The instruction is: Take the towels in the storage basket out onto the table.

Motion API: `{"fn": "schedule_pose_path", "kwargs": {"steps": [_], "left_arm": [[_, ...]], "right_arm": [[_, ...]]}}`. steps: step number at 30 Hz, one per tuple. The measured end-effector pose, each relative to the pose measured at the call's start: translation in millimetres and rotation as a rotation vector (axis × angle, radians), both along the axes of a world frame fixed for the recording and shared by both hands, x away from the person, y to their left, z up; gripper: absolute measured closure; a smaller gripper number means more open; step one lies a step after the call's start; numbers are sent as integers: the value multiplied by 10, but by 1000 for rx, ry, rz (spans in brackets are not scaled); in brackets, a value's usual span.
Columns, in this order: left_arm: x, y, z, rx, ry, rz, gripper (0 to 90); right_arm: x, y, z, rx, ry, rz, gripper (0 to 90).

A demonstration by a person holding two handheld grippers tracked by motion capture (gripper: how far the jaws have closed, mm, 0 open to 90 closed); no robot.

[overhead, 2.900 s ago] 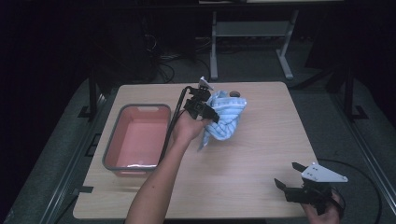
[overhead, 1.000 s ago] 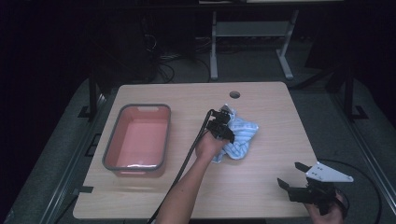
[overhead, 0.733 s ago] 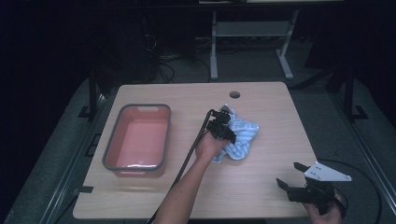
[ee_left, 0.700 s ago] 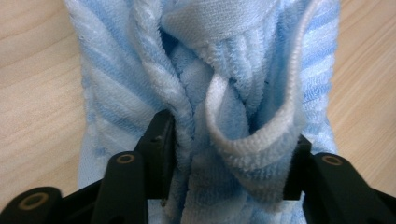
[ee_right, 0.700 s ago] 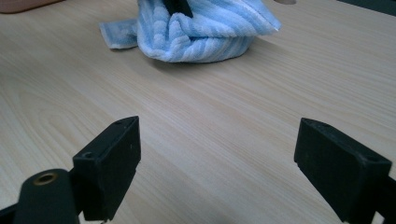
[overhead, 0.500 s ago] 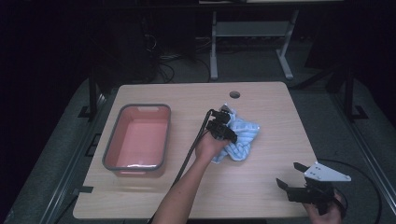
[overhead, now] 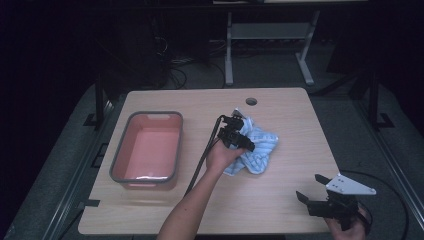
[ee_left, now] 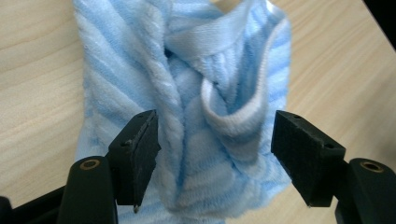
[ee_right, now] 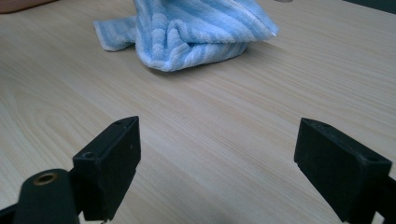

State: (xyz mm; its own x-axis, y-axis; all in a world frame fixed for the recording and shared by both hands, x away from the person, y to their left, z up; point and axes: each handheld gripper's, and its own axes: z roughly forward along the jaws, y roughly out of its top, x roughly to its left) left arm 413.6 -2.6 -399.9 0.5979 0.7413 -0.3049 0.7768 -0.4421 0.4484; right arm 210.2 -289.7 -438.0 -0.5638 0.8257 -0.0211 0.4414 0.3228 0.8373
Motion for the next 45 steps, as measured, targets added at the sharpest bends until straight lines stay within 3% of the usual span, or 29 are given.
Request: {"fn": "schedule_pose_path", "kwargs": {"steps": [2, 12, 25, 45], "left_arm": [[-15, 16, 22, -13, -7, 9, 317], [-85, 154, 123, -2, -37, 3, 280], [-333, 471, 262, -10, -85, -8, 277], [-589, 729, 198, -35, -100, -24, 277]], "right_arm": [[8, 11, -3, 3, 7, 2, 140], [32, 41, -16, -1, 10, 10, 140], [32, 19, -10, -4, 9, -9, 140], [41, 0, -27, -10, 18, -26, 140]]}}
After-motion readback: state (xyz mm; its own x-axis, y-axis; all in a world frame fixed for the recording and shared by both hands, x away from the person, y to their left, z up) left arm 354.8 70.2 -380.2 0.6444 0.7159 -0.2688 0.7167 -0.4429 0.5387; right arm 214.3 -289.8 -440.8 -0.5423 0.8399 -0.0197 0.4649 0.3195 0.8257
